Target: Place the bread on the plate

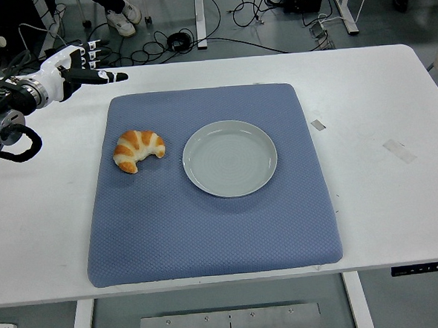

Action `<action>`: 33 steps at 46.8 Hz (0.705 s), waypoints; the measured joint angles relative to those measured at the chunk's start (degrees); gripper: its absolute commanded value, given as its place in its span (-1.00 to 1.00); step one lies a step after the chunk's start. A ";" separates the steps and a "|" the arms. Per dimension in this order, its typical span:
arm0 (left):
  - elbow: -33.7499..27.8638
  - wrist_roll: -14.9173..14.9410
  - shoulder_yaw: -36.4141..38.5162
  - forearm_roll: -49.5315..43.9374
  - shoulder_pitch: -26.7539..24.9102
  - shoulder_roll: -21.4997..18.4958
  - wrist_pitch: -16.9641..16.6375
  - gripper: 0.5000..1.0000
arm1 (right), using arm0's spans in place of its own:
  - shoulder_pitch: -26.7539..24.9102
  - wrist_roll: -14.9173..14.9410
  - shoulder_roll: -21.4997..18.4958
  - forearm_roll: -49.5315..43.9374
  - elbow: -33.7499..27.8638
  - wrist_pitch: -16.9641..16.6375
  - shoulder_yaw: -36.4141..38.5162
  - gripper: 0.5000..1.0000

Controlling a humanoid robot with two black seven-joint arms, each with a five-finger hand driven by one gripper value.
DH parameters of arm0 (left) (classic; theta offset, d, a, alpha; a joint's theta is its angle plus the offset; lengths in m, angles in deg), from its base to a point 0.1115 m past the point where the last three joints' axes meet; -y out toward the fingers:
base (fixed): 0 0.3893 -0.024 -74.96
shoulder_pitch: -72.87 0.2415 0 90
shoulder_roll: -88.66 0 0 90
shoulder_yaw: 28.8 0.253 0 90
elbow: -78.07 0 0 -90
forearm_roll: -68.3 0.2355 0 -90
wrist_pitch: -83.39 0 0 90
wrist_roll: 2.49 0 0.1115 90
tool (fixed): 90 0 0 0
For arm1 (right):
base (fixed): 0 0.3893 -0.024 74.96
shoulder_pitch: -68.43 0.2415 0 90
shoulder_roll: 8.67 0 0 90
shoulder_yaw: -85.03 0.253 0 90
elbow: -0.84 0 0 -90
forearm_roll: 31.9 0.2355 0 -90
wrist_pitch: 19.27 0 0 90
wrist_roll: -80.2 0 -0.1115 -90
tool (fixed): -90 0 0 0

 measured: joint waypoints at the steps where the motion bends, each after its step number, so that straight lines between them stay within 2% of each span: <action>1: -0.02 0.00 0.28 0.11 -0.03 0.01 0.06 0.86 | 0.00 0.00 0.00 0.00 0.00 0.00 0.00 1.00; 14: -0.71 -0.01 6.93 6.74 -2.62 0.07 0.56 0.86 | 0.00 0.00 0.00 0.00 0.01 0.00 0.00 1.00; 33: -0.93 0.01 7.31 12.23 -4.30 -0.02 1.23 0.86 | 0.00 0.00 0.00 0.00 -0.01 0.00 0.00 1.00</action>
